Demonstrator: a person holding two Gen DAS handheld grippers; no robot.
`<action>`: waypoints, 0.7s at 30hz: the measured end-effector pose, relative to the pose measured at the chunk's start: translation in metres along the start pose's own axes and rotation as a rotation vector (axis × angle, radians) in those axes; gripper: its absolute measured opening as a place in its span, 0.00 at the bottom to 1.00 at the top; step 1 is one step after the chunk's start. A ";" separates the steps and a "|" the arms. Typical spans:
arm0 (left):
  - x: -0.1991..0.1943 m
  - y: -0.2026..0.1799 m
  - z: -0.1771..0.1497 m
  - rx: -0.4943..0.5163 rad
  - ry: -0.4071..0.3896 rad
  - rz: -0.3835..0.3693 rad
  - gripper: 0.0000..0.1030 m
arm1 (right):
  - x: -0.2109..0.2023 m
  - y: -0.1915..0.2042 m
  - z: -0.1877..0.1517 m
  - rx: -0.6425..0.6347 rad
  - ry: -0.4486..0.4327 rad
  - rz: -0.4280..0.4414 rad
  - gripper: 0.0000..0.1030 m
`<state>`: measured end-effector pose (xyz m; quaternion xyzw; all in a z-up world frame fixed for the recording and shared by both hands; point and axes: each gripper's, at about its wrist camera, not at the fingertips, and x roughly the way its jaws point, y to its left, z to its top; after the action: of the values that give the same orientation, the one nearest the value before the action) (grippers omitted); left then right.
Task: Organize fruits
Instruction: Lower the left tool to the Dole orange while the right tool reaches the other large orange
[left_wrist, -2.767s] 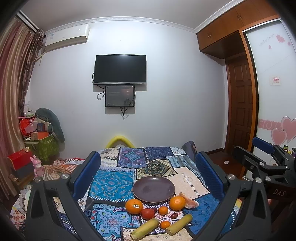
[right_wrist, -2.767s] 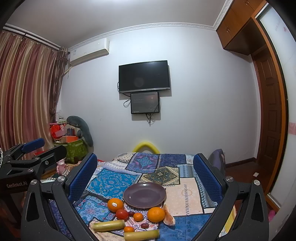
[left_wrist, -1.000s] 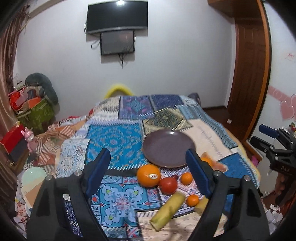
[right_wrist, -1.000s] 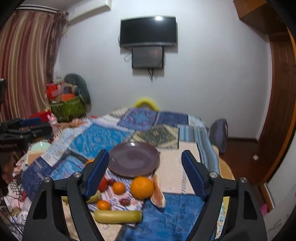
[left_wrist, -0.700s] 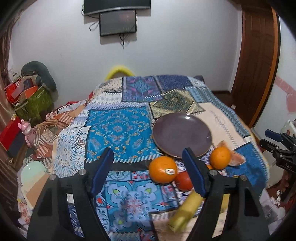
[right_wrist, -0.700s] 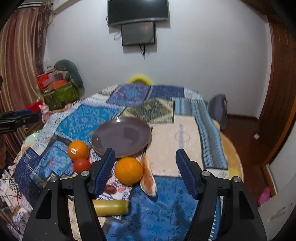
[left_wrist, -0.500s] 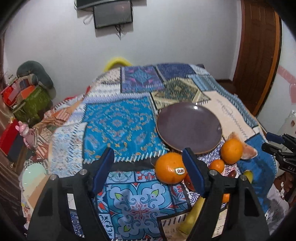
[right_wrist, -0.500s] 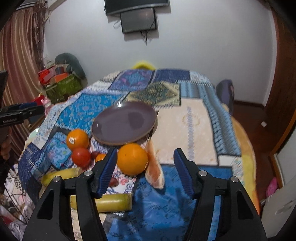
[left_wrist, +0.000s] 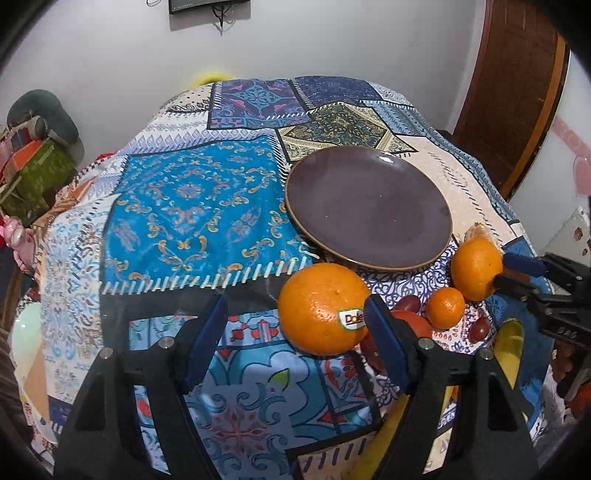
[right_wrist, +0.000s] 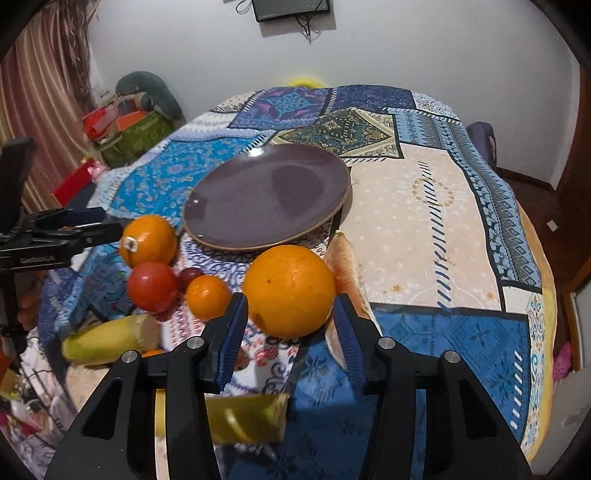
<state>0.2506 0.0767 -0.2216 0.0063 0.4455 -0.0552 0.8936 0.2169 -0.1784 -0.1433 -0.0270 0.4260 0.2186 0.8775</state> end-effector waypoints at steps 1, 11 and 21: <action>0.002 0.000 0.000 -0.005 0.002 -0.008 0.74 | 0.003 0.000 0.001 -0.001 0.009 0.002 0.44; 0.026 -0.003 0.003 -0.024 0.028 -0.050 0.75 | 0.013 0.004 0.007 -0.040 0.005 -0.006 0.54; 0.047 -0.008 0.001 -0.033 0.079 -0.070 0.77 | 0.024 0.014 0.012 -0.096 -0.003 -0.032 0.69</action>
<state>0.2789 0.0643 -0.2581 -0.0218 0.4812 -0.0788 0.8728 0.2327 -0.1545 -0.1516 -0.0754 0.4134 0.2246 0.8792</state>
